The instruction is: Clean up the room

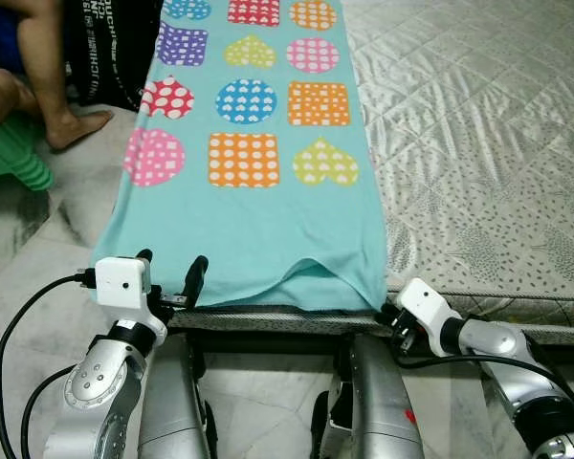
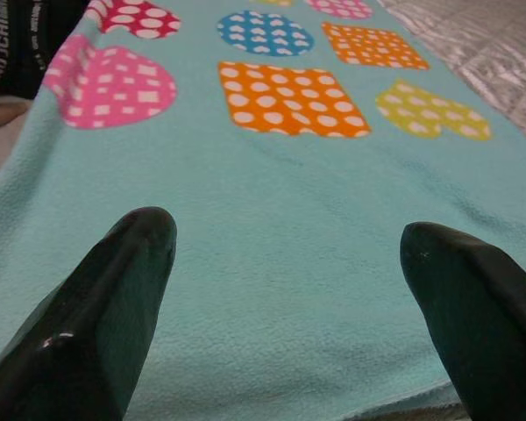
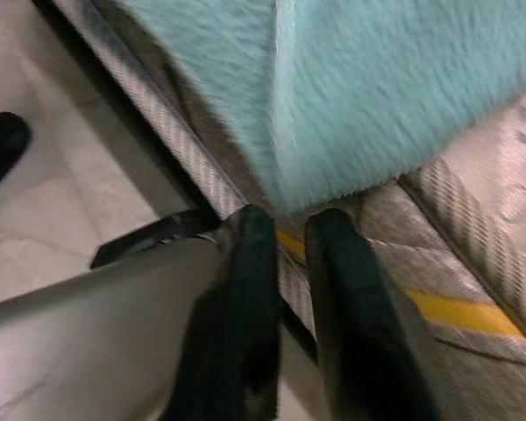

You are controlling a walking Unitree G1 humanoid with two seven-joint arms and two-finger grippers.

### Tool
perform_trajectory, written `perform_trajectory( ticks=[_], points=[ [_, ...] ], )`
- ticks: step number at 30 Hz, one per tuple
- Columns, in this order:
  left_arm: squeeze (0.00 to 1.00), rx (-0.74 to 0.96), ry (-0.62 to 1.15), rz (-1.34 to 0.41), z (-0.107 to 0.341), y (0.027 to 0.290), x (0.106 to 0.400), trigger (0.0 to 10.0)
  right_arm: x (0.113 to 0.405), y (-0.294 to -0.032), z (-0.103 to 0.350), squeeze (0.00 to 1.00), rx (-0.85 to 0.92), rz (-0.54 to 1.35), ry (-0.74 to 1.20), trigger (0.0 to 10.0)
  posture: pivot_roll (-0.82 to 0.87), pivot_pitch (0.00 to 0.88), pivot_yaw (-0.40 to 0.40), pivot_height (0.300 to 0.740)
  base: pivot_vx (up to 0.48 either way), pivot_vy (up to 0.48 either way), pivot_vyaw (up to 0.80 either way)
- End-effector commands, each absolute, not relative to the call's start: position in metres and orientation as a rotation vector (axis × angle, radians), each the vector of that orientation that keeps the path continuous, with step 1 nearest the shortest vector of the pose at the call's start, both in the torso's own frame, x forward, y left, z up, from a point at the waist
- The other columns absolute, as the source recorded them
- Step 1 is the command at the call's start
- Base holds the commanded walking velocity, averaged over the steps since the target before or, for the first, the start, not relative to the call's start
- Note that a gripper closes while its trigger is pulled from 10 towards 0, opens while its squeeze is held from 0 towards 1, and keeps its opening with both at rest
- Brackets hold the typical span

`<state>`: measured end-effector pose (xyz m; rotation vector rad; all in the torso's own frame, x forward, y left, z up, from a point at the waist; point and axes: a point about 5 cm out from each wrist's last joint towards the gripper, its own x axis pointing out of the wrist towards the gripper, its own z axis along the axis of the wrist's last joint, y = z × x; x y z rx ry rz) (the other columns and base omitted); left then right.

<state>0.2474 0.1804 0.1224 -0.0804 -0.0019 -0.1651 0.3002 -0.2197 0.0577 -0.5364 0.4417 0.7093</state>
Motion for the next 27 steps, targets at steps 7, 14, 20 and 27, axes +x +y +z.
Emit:
perform_trajectory(
  ticks=[7,14,20,27],
  points=[
    [0.0,-0.084,0.032,-0.173,0.114,0.179,0.245,10.0,0.307,-0.225,0.065,1.0,-0.578,0.645,0.431,10.0,0.14,0.261,-0.051,0.545,0.0,0.0,0.0],
    [0.0,-0.086,0.032,-0.166,0.114,0.179,0.245,10.0,0.314,-0.228,0.077,1.0,-0.595,0.607,0.398,10.0,0.14,0.261,-0.056,0.545,0.0,0.0,0.0],
    [0.0,-0.088,0.032,-0.163,0.114,0.18,0.245,10.0,0.321,-0.248,0.083,1.0,-0.755,0.492,0.453,10.0,0.13,0.262,-0.057,0.545,0.0,0.0,0.0],
    [0.0,-0.086,0.03,-0.166,0.114,0.18,0.246,10.0,0.32,-0.269,0.081,1.0,-0.887,0.438,0.514,10.0,0.13,0.261,-0.052,0.545,0.0,0.0,0.0]
  ],
)
